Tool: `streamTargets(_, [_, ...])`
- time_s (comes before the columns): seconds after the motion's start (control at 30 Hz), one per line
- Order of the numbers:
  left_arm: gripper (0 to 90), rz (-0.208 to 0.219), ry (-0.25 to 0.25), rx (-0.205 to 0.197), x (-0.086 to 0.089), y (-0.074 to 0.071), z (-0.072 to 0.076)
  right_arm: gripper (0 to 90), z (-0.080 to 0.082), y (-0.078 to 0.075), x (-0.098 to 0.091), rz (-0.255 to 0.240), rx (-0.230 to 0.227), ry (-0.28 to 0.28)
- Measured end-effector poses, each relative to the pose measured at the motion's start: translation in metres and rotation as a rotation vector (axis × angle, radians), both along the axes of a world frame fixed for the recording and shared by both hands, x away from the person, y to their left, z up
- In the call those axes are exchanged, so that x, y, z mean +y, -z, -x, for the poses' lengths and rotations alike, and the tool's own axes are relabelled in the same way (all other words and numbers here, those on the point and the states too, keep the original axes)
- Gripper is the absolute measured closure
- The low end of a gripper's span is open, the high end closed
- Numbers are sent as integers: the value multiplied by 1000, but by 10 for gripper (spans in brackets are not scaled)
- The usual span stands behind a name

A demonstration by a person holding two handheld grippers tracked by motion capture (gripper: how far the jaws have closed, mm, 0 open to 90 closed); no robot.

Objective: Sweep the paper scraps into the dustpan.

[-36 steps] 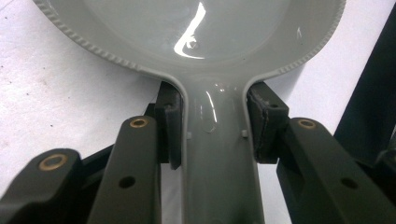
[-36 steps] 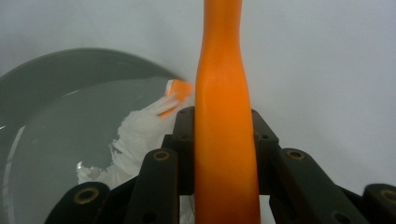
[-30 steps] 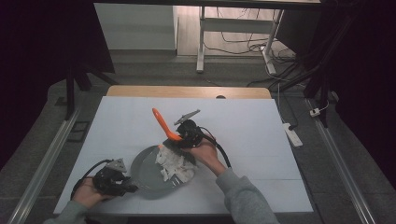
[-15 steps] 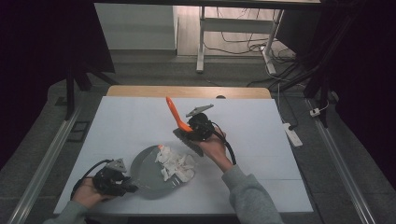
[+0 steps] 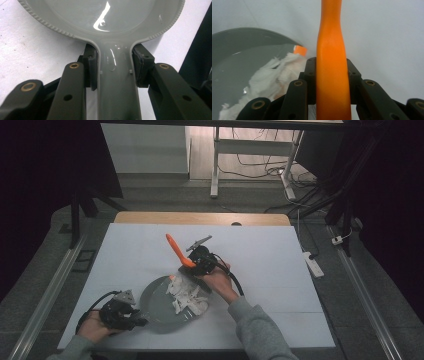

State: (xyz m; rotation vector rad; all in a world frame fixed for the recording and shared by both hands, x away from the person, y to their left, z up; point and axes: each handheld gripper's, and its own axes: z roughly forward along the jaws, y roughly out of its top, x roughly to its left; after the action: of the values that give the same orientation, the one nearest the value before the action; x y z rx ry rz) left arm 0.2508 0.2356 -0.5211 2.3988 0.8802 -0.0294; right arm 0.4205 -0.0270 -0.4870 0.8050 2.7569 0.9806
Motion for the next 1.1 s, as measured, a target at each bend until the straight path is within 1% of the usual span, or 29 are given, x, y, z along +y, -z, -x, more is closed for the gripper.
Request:
streamTargets(0.2, [617, 0, 1, 0, 0, 0, 0, 708, 8, 1, 11, 1, 17, -35])
streamTargets(0.27, [617, 1, 0, 1, 0, 0, 0, 708, 11, 2, 14, -9, 26, -48])
streamTargets(0.37, [617, 0, -1, 1, 0, 0, 0, 708, 17, 2, 20, -10, 36, -69])
streamTargets(0.4, [617, 0, -1, 1, 0, 0, 0, 708, 18, 2, 22, -13, 38, -83])
streamTargets(0.43, [617, 1, -1, 1, 0, 0, 0, 708, 24, 1, 27, -25, 46, -104])
streamTargets(0.47, [617, 0, 0, 1, 0, 0, 0, 708, 24, 1, 27, -25, 46, -104])
streamTargets(0.5, [617, 0, 0, 1, 0, 0, 0, 708, 27, 1, 30, -24, 44, -124])
streamTargets(0.53, [617, 0, 0, 1, 0, 0, 0, 708, 30, 0, 33, -29, 37, -142])
streamTargets(0.57, [617, 1, 0, 1, 0, 0, 0, 708, 33, -2, 35, -46, 39, -160])
streamTargets(0.6, [617, 0, 1, 2, 0, 0, 0, 708, 35, -5, 36, -75, 55, -165])
streamTargets(0.63, [617, -1, -1, 0, 0, 0, 0, 708, 36, -7, 36, -94, 51, -168])
streamTargets(0.67, [617, -1, -1, -1, 0, 0, 0, 708, 37, -11, 36, -97, 27, -173])
streamTargets(0.7, [617, -1, -1, -1, 0, 0, 0, 708, 39, -15, 35, -94, -1, -170])
streamTargets(0.73, [617, -1, -1, -1, 0, 0, 0, 708, 39, -19, 33, -103, -25, -167])
streamTargets(0.8, [617, 1, 0, 0, 0, 0, 0, 707, 37, -27, 26, -132, -53, -142])
streamTargets(0.87, [617, 1, 0, 0, 0, 0, 0, 708, 34, -34, 18, -159, -78, -105])
streamTargets(0.97, [617, 2, 0, 1, 0, 0, 0, 708, 29, -41, 5, -181, -98, -62])
streamTargets(1.1, [617, 1, 0, 1, 0, 0, 0, 707, 24, -43, -11, -203, -125, -10])
